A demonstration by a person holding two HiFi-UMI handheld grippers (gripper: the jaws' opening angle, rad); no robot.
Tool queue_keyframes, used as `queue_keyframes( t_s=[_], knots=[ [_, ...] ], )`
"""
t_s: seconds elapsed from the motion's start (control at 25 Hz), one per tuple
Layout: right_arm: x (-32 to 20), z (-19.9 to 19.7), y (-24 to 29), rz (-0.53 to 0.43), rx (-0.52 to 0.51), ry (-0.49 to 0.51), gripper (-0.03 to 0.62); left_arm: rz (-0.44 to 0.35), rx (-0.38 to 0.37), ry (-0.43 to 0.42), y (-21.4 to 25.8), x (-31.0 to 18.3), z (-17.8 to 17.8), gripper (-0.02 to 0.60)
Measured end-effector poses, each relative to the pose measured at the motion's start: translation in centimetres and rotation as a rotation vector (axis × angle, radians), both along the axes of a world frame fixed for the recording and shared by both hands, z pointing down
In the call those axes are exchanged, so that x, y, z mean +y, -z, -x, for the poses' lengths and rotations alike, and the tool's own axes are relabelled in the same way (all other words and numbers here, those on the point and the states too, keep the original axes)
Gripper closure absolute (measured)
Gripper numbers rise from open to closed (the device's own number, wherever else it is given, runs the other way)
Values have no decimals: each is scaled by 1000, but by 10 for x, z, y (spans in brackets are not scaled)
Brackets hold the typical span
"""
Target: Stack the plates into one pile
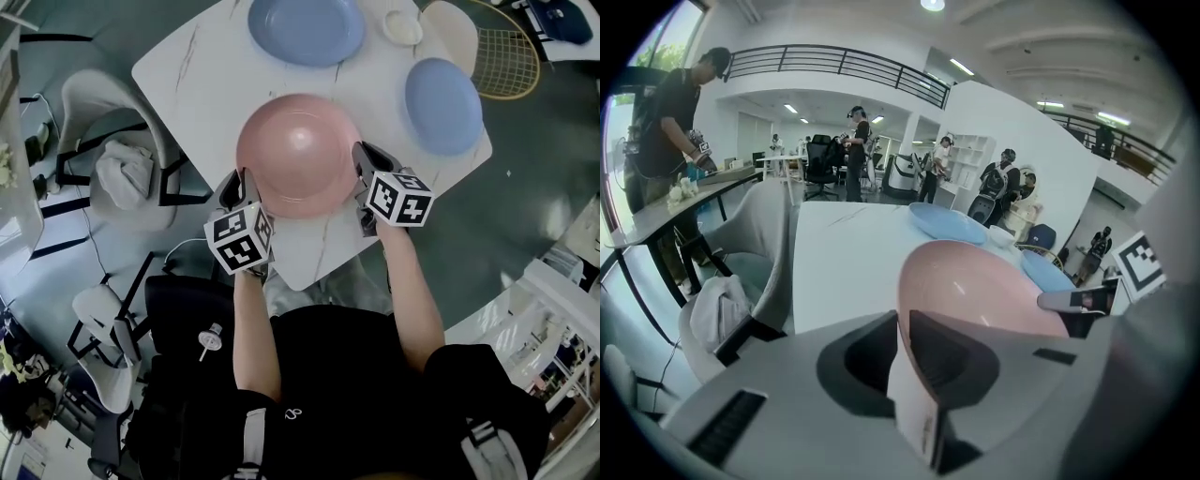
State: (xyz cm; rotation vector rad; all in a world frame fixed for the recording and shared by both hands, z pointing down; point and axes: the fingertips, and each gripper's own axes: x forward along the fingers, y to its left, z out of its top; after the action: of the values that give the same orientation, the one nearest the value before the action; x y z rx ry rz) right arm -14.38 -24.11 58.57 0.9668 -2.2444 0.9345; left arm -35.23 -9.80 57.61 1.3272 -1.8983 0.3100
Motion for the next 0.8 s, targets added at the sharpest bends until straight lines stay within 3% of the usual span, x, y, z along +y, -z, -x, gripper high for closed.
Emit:
queue_keyframes(
  t_s=[0.52, 0.8],
  knots=[
    [-74, 38, 28, -86, -30, -80, 569, -59, -64, -99, 31, -93, 49, 526],
    [-123, 48, 38, -126, -19, -136, 572, -106, -29, -132, 36, -148, 63, 527]
  ],
)
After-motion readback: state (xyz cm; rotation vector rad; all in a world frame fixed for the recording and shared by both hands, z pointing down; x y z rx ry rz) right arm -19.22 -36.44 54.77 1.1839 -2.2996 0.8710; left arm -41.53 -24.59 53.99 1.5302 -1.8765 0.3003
